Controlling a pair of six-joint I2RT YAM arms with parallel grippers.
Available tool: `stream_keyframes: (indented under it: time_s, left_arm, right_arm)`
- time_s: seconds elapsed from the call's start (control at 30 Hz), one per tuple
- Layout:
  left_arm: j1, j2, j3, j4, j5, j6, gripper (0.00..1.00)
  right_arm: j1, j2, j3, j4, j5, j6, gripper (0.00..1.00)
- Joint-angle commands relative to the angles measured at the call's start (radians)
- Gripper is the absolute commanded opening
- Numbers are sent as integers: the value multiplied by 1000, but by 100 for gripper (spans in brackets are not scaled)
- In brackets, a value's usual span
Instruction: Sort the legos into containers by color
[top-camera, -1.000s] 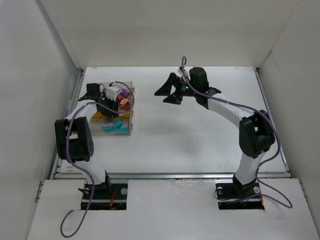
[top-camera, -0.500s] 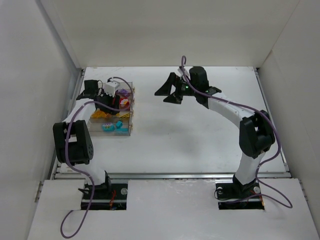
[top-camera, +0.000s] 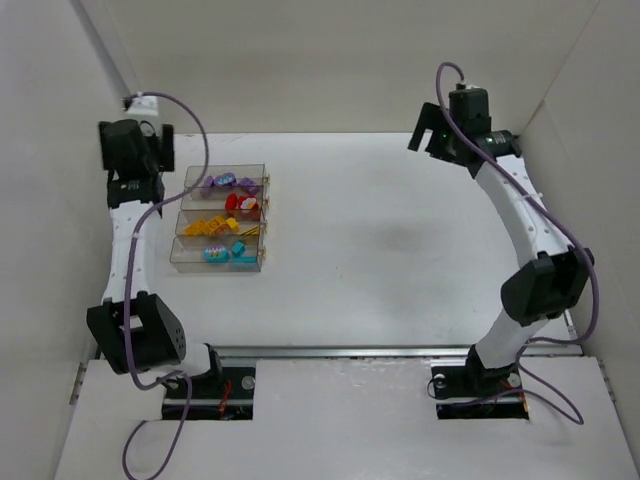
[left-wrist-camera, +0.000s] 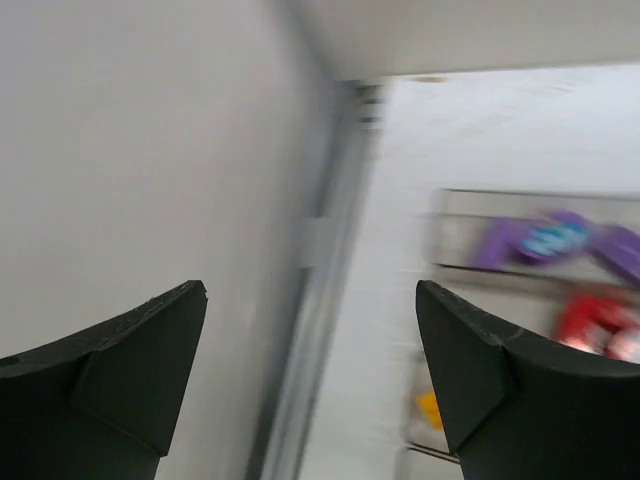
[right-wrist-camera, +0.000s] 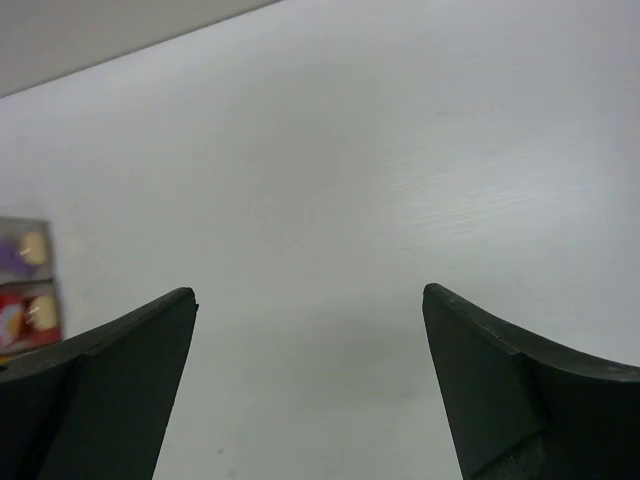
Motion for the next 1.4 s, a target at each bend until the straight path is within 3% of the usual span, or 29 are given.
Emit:
stream_keyframes:
  time_s: [0.0,0.1,0.23,0.5,0.97,1.37]
  left_arm:
    - [106,-13,54,99,-429,-107,85]
    - [200,-39,54,61,-479,-165,88]
    - [263,-99,34,38,-426,-179,88]
    - [272,-170,34,-28,-306,-165,88]
    - [272,-234,5,-66,-247,-190,89]
    - [272,-297,-25,-66,-217,-181,89]
  right_arm:
    - [34,-114,65,-250,493,-158,100]
    - [34,-200,-14,-186,649,-158,100]
    - [34,-334,-162,-25,770,-158,100]
    - [34,-502,-312,167,747,-178,100]
    - [34,-544,-321,120,747,-178,100]
    - [34,-630,-398,192,698,-198,100]
